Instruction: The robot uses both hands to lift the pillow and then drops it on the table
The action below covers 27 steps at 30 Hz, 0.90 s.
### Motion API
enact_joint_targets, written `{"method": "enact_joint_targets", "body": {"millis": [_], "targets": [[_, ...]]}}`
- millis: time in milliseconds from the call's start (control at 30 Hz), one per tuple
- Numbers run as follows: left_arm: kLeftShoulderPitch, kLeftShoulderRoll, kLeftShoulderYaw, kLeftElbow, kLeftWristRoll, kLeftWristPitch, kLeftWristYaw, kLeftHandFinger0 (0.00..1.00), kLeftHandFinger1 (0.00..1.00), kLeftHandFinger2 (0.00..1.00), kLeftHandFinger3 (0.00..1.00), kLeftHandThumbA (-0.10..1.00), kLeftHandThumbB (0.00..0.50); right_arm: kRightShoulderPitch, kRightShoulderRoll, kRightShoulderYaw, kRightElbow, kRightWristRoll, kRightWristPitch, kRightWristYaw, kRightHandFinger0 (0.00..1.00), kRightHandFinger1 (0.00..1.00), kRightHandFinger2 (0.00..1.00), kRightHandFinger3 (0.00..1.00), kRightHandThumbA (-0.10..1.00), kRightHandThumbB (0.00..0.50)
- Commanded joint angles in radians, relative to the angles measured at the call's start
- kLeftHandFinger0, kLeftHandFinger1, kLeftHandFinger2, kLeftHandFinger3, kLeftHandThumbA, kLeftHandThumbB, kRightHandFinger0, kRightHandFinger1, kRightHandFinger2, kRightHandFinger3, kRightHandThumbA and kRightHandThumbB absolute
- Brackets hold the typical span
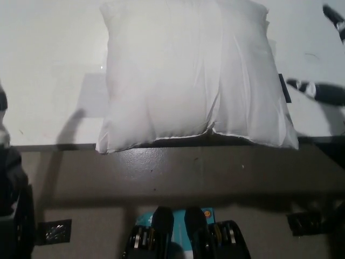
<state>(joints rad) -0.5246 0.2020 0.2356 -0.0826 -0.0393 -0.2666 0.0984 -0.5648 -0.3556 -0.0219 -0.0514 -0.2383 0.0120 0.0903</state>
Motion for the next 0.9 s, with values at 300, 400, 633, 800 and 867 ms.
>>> {"method": "enact_joint_targets", "body": {"millis": [300,400,633,800,867], "targets": [[-0.153,0.007,-0.036,0.354,0.075,-0.057,0.035,1.0,1.0,1.0,1.0,1.0,0.197,-0.226,0.029,-0.003,0.247,0.05,0.063,0.015,1.0,1.0,1.0,1.0,1.0,0.422],[-0.167,0.013,-0.052,0.432,0.087,-0.07,0.032,1.0,1.0,1.0,1.0,1.0,0.17,-0.255,0.036,-0.008,0.298,0.06,0.056,0.012,1.0,1.0,1.0,1.0,1.0,0.416],[-0.21,0.016,-0.079,0.655,0.063,-0.108,0.01,1.0,1.0,1.0,1.0,1.0,0.142,-0.313,0.088,-0.024,0.508,0.077,-0.034,-0.048,1.0,1.0,1.0,1.0,1.0,0.397],[-0.239,0.0,-0.1,0.77,0.085,-0.147,0.037,1.0,1.0,1.0,1.0,1.0,0.126,-0.334,0.127,-0.038,0.66,0.088,-0.121,-0.075,1.0,1.0,1.0,1.0,1.0,0.353],[-0.244,-0.013,-0.106,0.804,0.076,-0.153,0.031,1.0,1.0,1.0,1.0,1.0,0.118,-0.339,0.143,-0.045,0.723,0.097,-0.138,-0.09,1.0,1.0,1.0,1.0,1.0,0.335]]}}
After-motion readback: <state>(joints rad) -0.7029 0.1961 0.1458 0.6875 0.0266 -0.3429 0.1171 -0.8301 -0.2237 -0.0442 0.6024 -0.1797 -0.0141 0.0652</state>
